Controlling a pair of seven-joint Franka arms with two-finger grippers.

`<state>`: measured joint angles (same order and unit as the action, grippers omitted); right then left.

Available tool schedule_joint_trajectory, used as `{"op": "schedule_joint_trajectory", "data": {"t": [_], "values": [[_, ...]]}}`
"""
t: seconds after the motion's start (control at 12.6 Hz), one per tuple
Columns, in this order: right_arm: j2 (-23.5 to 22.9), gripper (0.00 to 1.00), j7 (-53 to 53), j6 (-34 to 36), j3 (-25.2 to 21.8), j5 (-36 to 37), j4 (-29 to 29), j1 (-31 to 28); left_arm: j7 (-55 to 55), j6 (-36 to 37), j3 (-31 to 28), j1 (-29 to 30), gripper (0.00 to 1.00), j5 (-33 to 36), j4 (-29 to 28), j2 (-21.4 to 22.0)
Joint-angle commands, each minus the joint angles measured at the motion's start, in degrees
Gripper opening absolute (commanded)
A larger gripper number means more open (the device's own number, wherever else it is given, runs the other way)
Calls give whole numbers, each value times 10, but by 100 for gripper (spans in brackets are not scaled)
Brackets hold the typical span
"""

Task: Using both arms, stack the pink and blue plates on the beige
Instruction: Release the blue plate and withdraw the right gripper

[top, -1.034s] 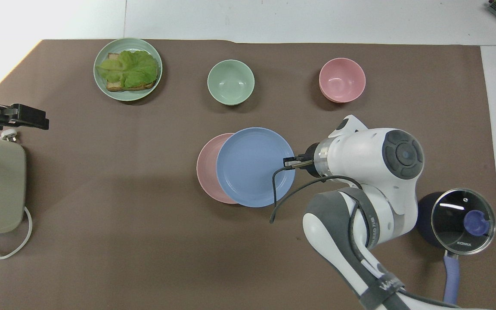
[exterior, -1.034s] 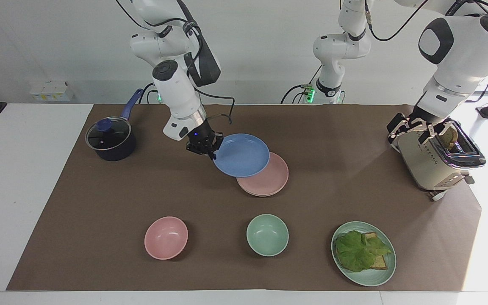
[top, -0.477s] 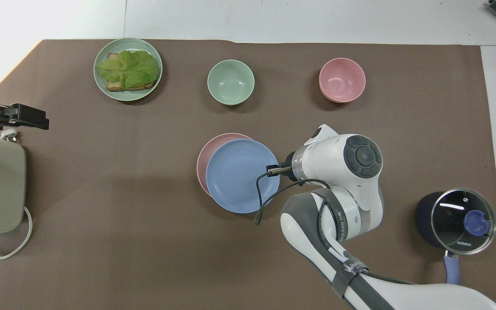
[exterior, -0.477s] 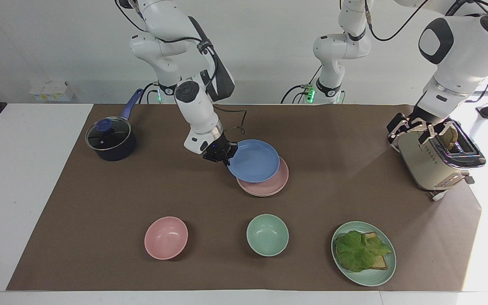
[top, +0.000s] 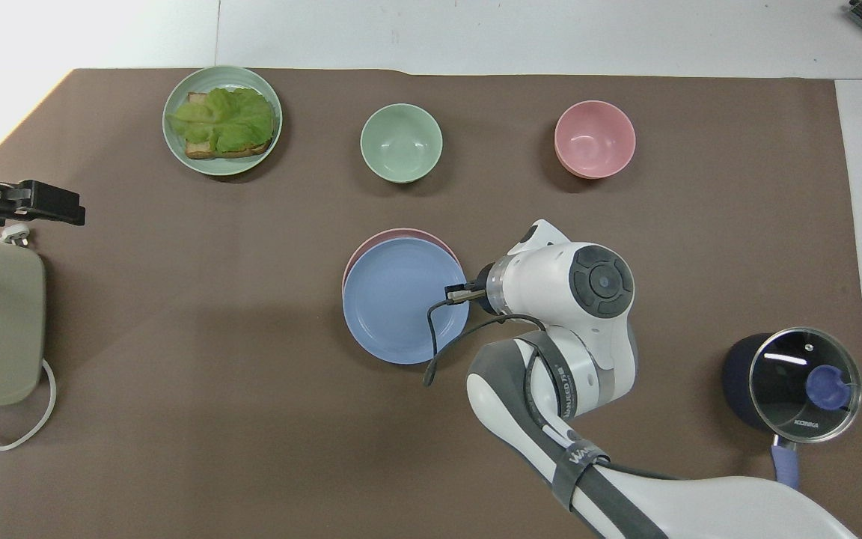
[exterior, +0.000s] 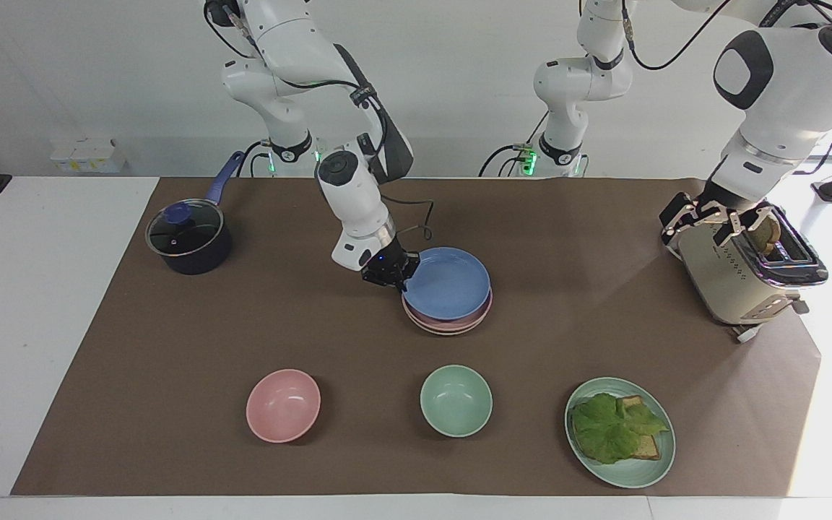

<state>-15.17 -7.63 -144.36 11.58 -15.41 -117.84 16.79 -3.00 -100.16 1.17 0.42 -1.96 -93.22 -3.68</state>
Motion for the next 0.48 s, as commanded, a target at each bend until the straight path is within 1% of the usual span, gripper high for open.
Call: {"op": "schedule_joint_trajectory", "data": {"t": [0.0, 0.08, 0.16, 0.24, 0.32, 0.4], "values": [[-11, 54, 0, -4, 1, -13, 24, -2, 3, 13, 3, 4, 100, 11, 6, 3], [-8, 58, 2, -4, 1, -9, 31, -8, 3, 13, 3, 4, 100, 11, 6, 3], [-4, 65, -3, -1, 0, -9, 37, -13, 3, 13, 3, 4, 100, 11, 6, 3], [4, 69, -4, 0, -1, -12, 41, -23, 3, 13, 3, 4, 100, 11, 6, 3], [12, 80, -5, 2, 0, -14, 42, -38, 3, 13, 3, 4, 100, 11, 6, 3], [30, 91, -4, 4, -1, -14, 41, -57, 3, 13, 3, 4, 100, 11, 6, 3]]}}
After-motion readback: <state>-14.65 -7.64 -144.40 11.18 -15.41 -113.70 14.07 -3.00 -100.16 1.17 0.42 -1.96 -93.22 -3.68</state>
